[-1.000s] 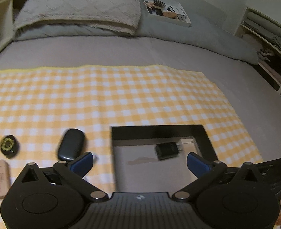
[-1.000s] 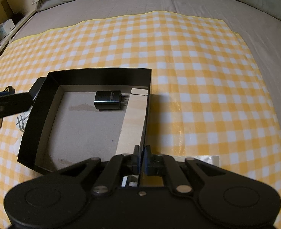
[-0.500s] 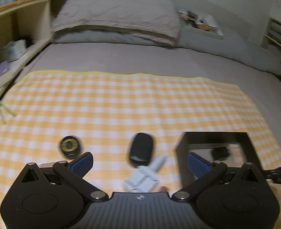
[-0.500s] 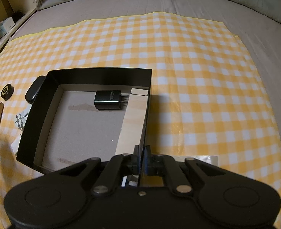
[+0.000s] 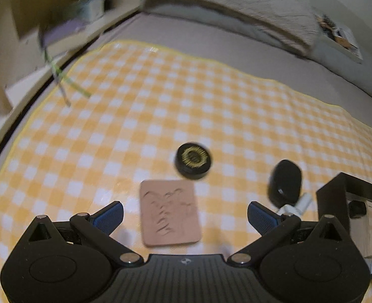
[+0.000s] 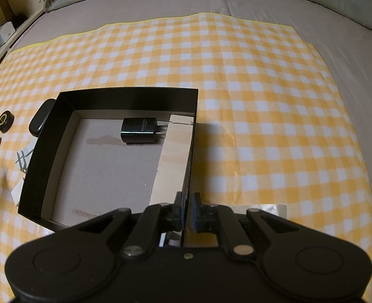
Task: Organize rigid objects
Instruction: 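Move the left gripper over the carved tan tile, then close the left gripper on the carved tile and lift it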
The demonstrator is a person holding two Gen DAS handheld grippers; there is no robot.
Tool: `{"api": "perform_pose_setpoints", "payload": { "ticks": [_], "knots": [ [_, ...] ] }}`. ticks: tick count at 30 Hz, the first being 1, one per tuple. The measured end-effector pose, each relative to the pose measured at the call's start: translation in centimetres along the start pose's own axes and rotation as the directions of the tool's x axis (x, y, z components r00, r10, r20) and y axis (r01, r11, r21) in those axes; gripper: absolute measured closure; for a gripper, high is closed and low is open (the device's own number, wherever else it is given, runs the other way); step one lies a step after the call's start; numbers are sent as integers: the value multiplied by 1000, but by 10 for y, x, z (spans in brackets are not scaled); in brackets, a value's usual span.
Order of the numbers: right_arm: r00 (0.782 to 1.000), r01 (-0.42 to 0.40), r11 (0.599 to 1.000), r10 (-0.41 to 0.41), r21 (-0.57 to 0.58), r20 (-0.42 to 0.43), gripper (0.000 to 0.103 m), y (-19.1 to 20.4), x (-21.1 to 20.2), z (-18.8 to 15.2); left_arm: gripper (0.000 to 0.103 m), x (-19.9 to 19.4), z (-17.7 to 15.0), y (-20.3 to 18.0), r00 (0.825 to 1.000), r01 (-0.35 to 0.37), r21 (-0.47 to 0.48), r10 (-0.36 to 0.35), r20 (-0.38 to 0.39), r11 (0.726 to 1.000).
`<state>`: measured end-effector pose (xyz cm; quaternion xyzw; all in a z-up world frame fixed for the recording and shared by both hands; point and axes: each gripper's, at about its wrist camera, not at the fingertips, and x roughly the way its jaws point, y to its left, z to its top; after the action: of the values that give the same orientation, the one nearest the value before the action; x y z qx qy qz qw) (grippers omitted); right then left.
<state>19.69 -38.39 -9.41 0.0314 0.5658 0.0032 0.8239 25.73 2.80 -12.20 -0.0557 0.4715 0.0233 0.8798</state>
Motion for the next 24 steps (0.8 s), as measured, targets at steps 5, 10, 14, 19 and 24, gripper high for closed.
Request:
{"api": "perform_pose_setpoints", "payload": {
  "ticks": [5, 10, 14, 19, 24],
  "knots": [
    [1000, -6, 1000, 6, -5, -6, 96, 0, 3, -2, 3, 15, -2, 14, 999, -4, -47, 2, -45, 999],
    [1000, -6, 1000, 6, -5, -8, 96, -1, 5, -2, 10, 31, -2, 13, 997, -7, -41, 4, -72, 999],
    [1000, -9, 1000, 9, 0, -8, 96, -2, 8, -2, 16, 43, 0, 7, 995, -26, -21, 24, -96, 999],
    [1000, -11, 1000, 11, -1, -8, 96, -1, 9, -1, 36, 54, 1, 3, 990, -71, 16, 73, -124, 997],
    [1000, -5, 1000, 5, -7, -9, 98, 2, 13, 2, 37, 54, 2, 4, 990, -73, 29, 76, -119, 997]
  ]
}}
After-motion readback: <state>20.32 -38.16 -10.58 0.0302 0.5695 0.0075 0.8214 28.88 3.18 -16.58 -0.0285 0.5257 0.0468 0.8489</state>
